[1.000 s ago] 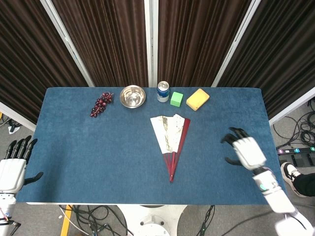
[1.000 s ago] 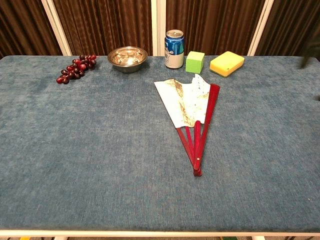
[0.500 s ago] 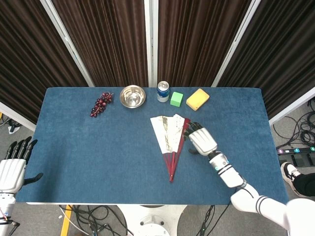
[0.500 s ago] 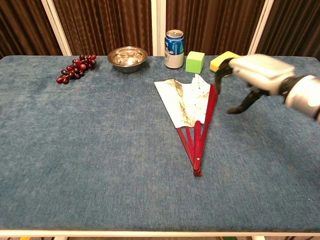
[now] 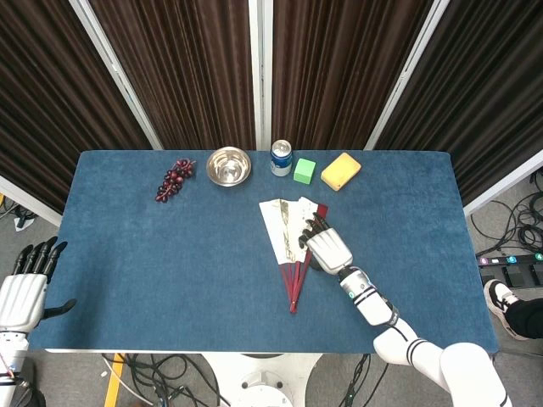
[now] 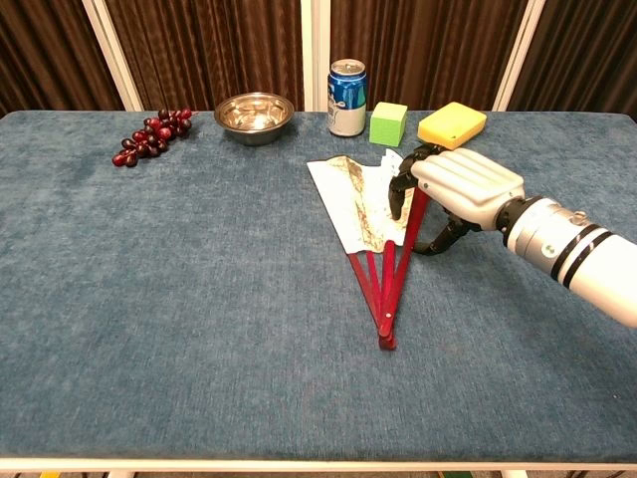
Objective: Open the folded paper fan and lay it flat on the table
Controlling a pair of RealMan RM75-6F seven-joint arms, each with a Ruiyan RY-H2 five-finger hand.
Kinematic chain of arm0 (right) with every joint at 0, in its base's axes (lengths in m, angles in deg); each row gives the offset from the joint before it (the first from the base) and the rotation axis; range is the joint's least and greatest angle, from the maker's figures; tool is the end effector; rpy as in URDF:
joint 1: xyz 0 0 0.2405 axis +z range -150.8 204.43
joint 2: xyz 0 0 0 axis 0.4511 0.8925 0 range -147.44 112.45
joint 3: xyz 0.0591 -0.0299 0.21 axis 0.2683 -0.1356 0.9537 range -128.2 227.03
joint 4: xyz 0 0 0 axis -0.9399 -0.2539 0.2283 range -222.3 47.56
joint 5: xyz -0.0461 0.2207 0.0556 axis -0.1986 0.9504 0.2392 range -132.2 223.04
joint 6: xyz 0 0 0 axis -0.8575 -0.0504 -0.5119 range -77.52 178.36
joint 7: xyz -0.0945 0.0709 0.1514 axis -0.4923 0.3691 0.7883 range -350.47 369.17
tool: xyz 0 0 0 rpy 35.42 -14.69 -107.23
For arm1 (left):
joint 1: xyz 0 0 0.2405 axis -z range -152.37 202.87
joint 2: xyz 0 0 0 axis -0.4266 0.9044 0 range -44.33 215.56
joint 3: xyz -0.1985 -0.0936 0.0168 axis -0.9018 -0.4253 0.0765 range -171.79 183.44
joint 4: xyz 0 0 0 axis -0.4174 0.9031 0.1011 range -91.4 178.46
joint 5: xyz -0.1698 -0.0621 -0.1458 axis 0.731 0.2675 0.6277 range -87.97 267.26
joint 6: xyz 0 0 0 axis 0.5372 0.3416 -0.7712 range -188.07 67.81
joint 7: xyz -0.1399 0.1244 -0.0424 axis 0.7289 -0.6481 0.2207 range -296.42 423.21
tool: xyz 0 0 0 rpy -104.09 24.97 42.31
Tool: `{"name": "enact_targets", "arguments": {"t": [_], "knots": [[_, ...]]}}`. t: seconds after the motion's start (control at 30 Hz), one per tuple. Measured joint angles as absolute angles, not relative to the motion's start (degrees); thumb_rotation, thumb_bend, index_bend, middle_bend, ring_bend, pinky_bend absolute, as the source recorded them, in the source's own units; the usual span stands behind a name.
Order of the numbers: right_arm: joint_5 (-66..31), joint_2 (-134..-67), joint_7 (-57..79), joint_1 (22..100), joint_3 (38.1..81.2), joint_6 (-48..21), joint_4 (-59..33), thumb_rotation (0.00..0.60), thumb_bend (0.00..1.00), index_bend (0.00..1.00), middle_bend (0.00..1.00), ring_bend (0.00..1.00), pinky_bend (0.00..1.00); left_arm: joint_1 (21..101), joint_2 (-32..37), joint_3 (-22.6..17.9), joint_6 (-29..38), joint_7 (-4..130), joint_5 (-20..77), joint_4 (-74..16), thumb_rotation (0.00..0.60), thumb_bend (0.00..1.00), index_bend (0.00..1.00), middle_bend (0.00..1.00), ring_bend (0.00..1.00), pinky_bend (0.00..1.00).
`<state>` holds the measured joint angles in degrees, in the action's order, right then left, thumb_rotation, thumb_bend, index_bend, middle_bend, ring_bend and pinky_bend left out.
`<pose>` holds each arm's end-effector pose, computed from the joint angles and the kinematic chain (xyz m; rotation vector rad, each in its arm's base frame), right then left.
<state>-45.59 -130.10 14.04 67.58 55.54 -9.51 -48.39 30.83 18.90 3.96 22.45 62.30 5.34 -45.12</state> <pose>-0.1536 -0.3800 -0.1169 1.9591 -0.7069 0.9975 -0.3032 0.2283 0.1075 -1.4085 -0.9233 -0.8352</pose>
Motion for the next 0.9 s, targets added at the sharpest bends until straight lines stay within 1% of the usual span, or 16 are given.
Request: {"name": "enact_targets", "arguments": {"t": [0.07,0.2,0.27,0.3,0.33,0.4,0.47,0.53,0.67,0.77,0.9], "knots": [[-45.6,-131.0,14.9,67.7,55.2,-9.9,-50.1,0.600,0.22,0.46,0.37,0.15,0.05,30.8,18.9,4.0,22.3,62.7,5.4,-45.0,0.600,0.09,0.16,0.12,0.08,0.02],[-46.3,-132.9,17.2,68.0,54.3,-11.5,-54.0,0.600,0.38,0.47,0.40,0.19,0.05,30.9,18.8,4.0,22.2,63.1,5.4,-44.6,0.600,0.09,0.16,0.12,0.08,0.02],[-46.8,-133.6,18.1,68.2,53.8,-12.2,-55.9,0.600,0.52,0.51,0.43,0.22,0.05,31.0,18.7,3.9,22.2,63.2,5.3,-44.4,0.600,0.09,0.16,0.12,0.08,0.02],[-47.3,-134.0,18.7,68.5,53.3,-12.6,-57.1,0.600,0.56,0.53,0.44,0.23,0.06,31.1,18.7,3.9,22.2,63.3,5.2,-44.3,0.600,0.09,0.16,0.12,0.08,0.02],[-47.7,-134.2,19.2,68.7,52.9,-12.8,-58.1,0.600,0.63,0.55,0.45,0.24,0.07,31.2,18.7,3.8,22.2,63.4,5.1,-44.2,0.600,0.09,0.16,0.12,0.08,0.02],[-49.0,-134.6,20.3,69.6,51.7,-13.1,-60.1,0.600,0.72,0.59,0.47,0.27,0.09,31.5,18.8,3.7,22.0,63.7,4.9,-44.1,0.600,0.09,0.16,0.12,0.08,0.02],[-50.3,-134.4,21.1,70.7,50.7,-13.5,-61.0,0.600,0.83,0.63,0.50,0.31,0.13,31.9,19.0,3.6,22.0,64.3,4.2,-43.9,0.600,0.09,0.16,0.12,0.08,0.02],[-51.6,-133.3,21.7,71.9,49.8,-14.4,-61.0,0.600,0.89,0.68,0.53,0.34,0.17,32.3,19.1,3.4,22.1,65.2,3.5,-43.9,0.600,0.09,0.16,0.12,0.08,0.02],[-53.7,-129.3,22.6,74.4,48.8,-16.4,-59.1,0.600,0.94,0.76,0.59,0.42,0.26,33.7,19.4,2.6,22.1,69.5,2.1,-43.9,0.600,0.09,0.16,0.12,0.08,0.04],[-55.4,-124.9,22.9,76.4,48.2,-18.2,-55.6,0.600,0.95,0.79,0.62,0.46,0.29,35.5,19.2,1.6,21.8,73.7,0.9,-43.7,0.600,0.09,0.16,0.12,0.08,0.06],[-57.2,-118.0,23.2,79.1,47.8,-19.8,-48.3,0.600,0.95,0.80,0.63,0.47,0.30,38.6,18.1,0.1,20.4,80.0,0.1,-43.0,0.600,0.09,0.16,0.12,0.08,0.08]]}}
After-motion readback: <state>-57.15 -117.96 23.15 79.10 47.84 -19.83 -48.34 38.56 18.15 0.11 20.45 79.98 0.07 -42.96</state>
